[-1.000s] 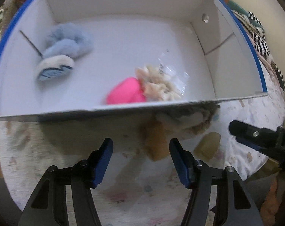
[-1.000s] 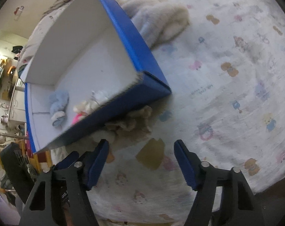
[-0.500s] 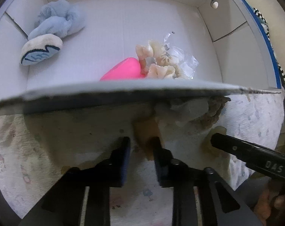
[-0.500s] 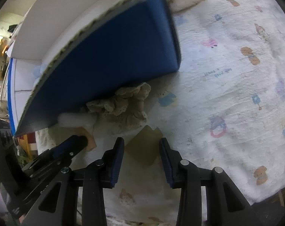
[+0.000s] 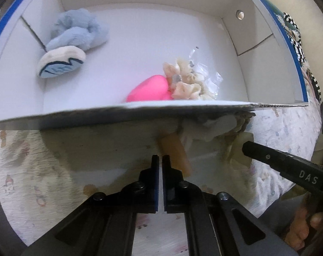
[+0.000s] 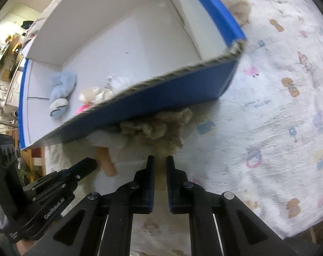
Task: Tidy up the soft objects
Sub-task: 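Grasp the orange sponge with the left tool while the right tool grasps the tan translucent piece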
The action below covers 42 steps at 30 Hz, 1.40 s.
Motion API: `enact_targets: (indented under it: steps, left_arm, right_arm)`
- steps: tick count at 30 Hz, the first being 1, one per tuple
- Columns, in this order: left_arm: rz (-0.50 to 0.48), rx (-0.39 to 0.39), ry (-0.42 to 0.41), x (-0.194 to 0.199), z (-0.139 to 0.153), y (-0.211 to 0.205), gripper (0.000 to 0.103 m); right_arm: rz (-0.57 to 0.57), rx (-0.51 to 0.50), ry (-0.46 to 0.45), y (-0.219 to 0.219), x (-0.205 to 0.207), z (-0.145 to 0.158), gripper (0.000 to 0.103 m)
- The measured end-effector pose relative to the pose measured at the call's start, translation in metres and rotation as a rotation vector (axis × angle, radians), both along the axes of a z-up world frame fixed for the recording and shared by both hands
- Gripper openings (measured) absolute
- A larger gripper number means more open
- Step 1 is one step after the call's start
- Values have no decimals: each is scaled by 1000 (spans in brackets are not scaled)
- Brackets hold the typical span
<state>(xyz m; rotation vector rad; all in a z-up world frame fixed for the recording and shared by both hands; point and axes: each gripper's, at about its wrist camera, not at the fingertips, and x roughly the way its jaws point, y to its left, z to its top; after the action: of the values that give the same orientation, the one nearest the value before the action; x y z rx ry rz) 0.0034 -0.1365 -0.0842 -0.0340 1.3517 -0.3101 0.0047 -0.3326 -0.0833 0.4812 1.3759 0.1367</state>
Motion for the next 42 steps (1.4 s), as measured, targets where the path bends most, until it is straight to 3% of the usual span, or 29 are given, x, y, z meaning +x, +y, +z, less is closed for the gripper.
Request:
enact_targets:
  steps: [7, 12, 16, 22, 24, 26, 30, 42]
  left_arm:
    - [33, -31, -20, -8, 10, 16, 6]
    - [39, -57, 5, -8, 7, 16, 41]
    - [5, -36, 7, -12, 2, -4, 46]
    - [-39, -14, 82, -1, -16, -24, 43]
    - [-33, -1, 80, 0, -20, -24, 25]
    - [-23, 1, 76, 2, -20, -21, 17]
    - [-13, -25, 83, 1, -18, -11, 9]
    - [23, 13, 8, -12, 14, 38, 6]
  right_arm:
    - [17, -19, -22, 16, -8, 8, 11]
    - [19, -28, -15, 19, -10, 5, 12]
    - [10, -29, -10, 19, -7, 2, 12]
    - [25, -21, -7, 20, -1, 0, 12]
    - [34, -18, -9, 21, 0, 1, 12]
    - [41, -16, -10, 23, 1, 1, 12]
    - [58, -13, -17, 29, 3, 3, 12]
    - [115, 1, -41, 47, -5, 12, 12]
